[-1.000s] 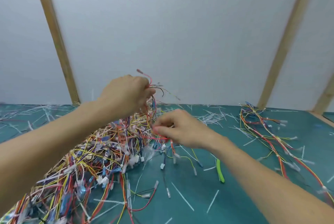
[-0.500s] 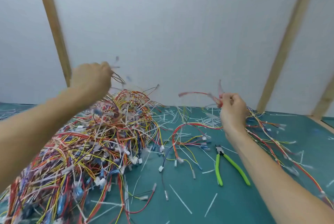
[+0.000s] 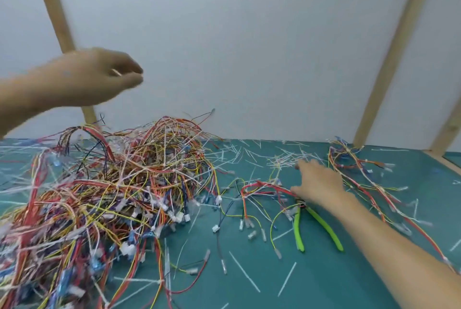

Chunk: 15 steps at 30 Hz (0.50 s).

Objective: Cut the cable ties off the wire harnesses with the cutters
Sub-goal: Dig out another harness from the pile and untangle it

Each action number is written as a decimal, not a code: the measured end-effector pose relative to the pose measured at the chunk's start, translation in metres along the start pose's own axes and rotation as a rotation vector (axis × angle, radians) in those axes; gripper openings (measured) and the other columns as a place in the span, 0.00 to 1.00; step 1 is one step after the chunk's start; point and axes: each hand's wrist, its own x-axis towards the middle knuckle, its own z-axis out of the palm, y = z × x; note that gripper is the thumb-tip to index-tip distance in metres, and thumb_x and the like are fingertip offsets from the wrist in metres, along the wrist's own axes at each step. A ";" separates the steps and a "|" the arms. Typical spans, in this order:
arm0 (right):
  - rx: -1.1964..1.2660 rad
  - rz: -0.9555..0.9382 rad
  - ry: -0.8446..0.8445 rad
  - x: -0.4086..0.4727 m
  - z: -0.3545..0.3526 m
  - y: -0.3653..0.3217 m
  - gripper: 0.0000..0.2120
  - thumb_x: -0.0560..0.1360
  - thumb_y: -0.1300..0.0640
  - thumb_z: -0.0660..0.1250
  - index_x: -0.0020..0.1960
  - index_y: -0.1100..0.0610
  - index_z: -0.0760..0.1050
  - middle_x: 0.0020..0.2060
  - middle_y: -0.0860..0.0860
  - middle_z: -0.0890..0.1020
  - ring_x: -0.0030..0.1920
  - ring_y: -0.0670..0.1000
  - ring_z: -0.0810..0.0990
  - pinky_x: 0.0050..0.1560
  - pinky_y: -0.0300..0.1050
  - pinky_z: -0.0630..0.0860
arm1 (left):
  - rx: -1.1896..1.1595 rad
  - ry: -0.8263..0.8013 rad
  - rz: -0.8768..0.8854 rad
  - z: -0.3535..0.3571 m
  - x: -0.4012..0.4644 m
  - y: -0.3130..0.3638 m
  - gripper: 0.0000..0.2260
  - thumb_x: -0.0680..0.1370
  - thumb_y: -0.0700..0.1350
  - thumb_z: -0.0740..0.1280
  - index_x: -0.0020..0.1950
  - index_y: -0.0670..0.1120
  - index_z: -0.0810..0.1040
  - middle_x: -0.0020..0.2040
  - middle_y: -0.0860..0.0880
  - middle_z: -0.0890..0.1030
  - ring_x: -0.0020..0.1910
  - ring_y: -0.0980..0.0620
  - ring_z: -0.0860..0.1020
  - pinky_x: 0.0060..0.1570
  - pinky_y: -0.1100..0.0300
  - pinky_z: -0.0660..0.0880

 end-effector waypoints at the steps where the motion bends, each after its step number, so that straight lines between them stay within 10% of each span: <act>1: -0.058 -0.003 0.016 0.001 -0.005 -0.003 0.27 0.76 0.45 0.68 0.73 0.49 0.70 0.68 0.53 0.75 0.68 0.57 0.75 0.63 0.53 0.76 | 0.073 -0.071 0.101 0.009 -0.009 0.019 0.23 0.76 0.71 0.57 0.65 0.62 0.75 0.53 0.63 0.80 0.52 0.57 0.79 0.56 0.52 0.76; 4: 0.095 -0.141 0.268 -0.006 -0.017 -0.026 0.25 0.74 0.55 0.66 0.71 0.49 0.73 0.69 0.50 0.75 0.70 0.55 0.70 0.66 0.54 0.70 | 0.313 -0.346 0.402 0.074 -0.059 0.065 0.30 0.75 0.74 0.50 0.74 0.64 0.63 0.72 0.62 0.70 0.67 0.57 0.73 0.67 0.50 0.70; 8: 0.326 -0.470 -0.201 -0.025 -0.019 -0.068 0.25 0.71 0.40 0.67 0.67 0.44 0.76 0.61 0.45 0.82 0.62 0.51 0.79 0.64 0.52 0.75 | 0.537 -0.556 0.537 0.168 -0.078 0.080 0.29 0.82 0.64 0.52 0.81 0.57 0.50 0.82 0.49 0.53 0.81 0.48 0.52 0.79 0.42 0.46; 11: -0.020 -0.506 -0.087 -0.025 0.000 -0.076 0.16 0.74 0.40 0.67 0.55 0.49 0.77 0.45 0.47 0.83 0.51 0.55 0.81 0.50 0.50 0.68 | 0.546 -0.570 0.561 0.211 -0.068 0.078 0.28 0.84 0.59 0.50 0.82 0.56 0.43 0.83 0.46 0.50 0.81 0.43 0.52 0.77 0.39 0.48; 15: 0.156 -0.355 0.051 -0.012 0.013 -0.060 0.13 0.81 0.41 0.64 0.52 0.49 0.82 0.42 0.49 0.83 0.48 0.57 0.81 0.43 0.48 0.71 | 0.430 -0.533 0.448 0.245 -0.057 0.069 0.29 0.84 0.54 0.47 0.82 0.51 0.38 0.80 0.48 0.62 0.77 0.46 0.62 0.74 0.40 0.57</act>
